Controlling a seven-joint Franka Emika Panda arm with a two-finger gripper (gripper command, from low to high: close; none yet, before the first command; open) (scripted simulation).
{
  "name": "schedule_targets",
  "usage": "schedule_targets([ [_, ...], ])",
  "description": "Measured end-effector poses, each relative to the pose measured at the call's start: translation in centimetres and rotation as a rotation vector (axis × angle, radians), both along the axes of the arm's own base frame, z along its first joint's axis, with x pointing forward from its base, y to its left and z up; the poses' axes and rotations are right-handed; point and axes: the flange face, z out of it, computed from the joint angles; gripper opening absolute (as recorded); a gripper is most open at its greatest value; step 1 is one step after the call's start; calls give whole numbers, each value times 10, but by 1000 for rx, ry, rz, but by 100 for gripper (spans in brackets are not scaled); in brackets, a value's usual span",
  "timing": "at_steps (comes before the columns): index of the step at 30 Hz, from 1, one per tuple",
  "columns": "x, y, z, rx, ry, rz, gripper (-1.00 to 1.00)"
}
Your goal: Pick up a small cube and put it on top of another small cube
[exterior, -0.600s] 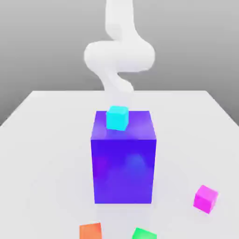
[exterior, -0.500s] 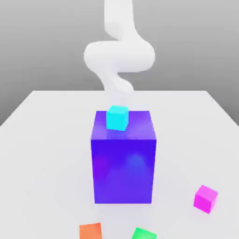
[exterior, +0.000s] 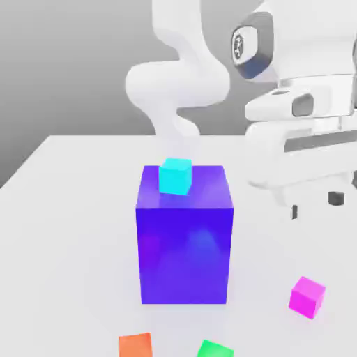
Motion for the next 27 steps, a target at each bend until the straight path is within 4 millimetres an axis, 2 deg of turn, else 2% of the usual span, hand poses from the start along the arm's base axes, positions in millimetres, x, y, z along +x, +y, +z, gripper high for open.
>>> schedule_targets([
  [2,-15,19,-39,-23,53,72,0],
  [7,-53,42,-129,-70,177,202,0],
  [12,-59,45,-192,-76,194,220,0],
  [13,-60,44,-199,-76,194,221,-100],
  [19,-60,44,-202,-77,194,221,-100],
  [20,-60,44,-198,-77,195,221,-100],
  [25,-59,44,-145,-77,195,220,-100],
  [26,-47,34,-137,-75,196,187,-100],
  [27,-26,15,-130,-71,198,132,-100],
])
